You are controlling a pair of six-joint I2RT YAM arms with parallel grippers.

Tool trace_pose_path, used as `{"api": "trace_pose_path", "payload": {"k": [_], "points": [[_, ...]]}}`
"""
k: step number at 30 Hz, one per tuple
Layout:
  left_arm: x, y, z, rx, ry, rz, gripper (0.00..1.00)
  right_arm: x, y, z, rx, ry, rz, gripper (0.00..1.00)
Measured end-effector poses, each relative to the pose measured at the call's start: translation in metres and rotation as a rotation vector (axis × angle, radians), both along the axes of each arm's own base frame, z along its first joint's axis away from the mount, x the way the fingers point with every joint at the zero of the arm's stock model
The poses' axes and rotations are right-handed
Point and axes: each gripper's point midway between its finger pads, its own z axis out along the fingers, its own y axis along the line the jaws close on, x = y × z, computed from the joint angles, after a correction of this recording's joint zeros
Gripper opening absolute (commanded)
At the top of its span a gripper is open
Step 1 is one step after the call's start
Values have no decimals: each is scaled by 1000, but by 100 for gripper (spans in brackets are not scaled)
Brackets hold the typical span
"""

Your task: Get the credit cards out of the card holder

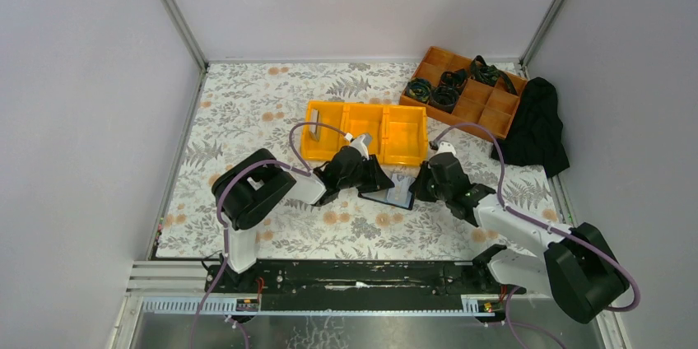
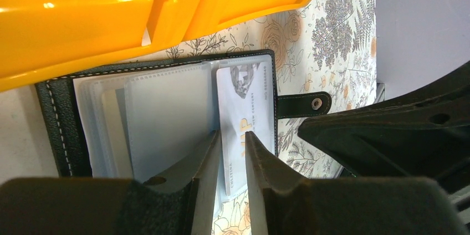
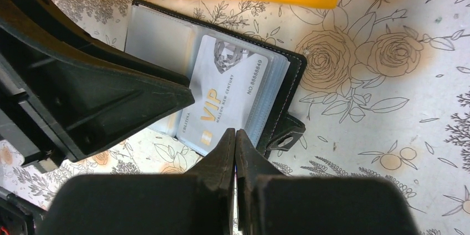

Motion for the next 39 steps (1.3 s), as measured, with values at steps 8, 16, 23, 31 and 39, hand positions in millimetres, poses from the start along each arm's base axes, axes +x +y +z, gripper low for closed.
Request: {"api": "trace_pose_path", "payload": {"k": [8,16,23,31,39], "points": [[0,0,0,-2,-2,-1,30,-5,6,-32,-18,97,23,1],[1,1,1,-29,1,4,28,0,10,-32,3,78,24,1],[5,2,0,-101,32,21,14,3,13,-32,14,71,22,1],[9,-1,7,-181,51,27,24,3,14,-35,18,76,21,1],[11,-8,18,-224,40,-5,31,4,15,-35,21,75,22,1]]}}
